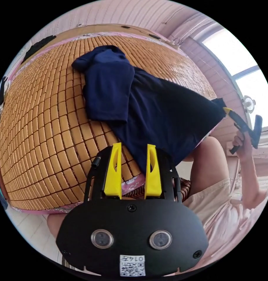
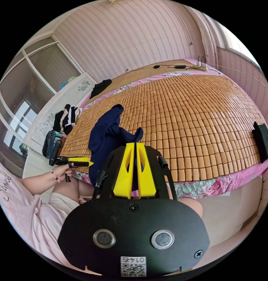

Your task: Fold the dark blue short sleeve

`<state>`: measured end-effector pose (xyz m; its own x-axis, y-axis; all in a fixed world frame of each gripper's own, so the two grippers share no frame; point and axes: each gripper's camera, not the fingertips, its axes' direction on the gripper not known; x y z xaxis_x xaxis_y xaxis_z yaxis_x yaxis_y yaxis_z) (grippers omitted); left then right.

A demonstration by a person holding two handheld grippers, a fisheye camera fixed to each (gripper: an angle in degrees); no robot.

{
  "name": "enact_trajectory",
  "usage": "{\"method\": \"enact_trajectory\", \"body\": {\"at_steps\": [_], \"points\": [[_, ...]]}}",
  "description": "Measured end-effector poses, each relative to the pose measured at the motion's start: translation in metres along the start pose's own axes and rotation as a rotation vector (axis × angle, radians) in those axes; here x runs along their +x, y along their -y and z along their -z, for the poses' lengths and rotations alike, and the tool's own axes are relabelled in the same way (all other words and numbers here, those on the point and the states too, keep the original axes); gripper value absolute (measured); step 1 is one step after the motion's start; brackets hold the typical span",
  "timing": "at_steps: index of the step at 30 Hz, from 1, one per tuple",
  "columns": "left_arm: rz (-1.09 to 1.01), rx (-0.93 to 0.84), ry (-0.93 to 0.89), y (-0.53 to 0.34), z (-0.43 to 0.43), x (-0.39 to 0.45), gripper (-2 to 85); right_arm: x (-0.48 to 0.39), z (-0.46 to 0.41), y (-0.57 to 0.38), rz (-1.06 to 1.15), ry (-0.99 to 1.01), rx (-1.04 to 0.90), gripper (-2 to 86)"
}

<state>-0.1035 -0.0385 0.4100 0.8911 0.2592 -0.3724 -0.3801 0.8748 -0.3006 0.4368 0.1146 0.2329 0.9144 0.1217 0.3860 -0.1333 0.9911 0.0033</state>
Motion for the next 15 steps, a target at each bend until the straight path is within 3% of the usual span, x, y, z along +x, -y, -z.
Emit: {"method": "enact_trajectory", "body": {"at_steps": [4, 8, 11, 15], "points": [[-0.13, -0.023, 0.035, 0.011, -0.001, 0.011, 0.3, 0.007, 0.007, -0.002, -0.023, 0.02, 0.021, 0.5], [-0.2, 0.089, -0.076, 0.026, 0.053, 0.007, -0.8, 0.018, 0.01, -0.004, -0.054, 0.037, 0.028, 0.5], [-0.177, 0.247, -0.001, 0.055, 0.102, -0.013, -0.7, 0.021, -0.001, -0.002, -0.061, 0.044, -0.009, 0.6], [-0.116, 0.268, 0.045, 0.093, 0.108, -0.047, 0.4, 0.02, -0.05, -0.002, -0.051, 0.012, -0.197, 1.0]]}}
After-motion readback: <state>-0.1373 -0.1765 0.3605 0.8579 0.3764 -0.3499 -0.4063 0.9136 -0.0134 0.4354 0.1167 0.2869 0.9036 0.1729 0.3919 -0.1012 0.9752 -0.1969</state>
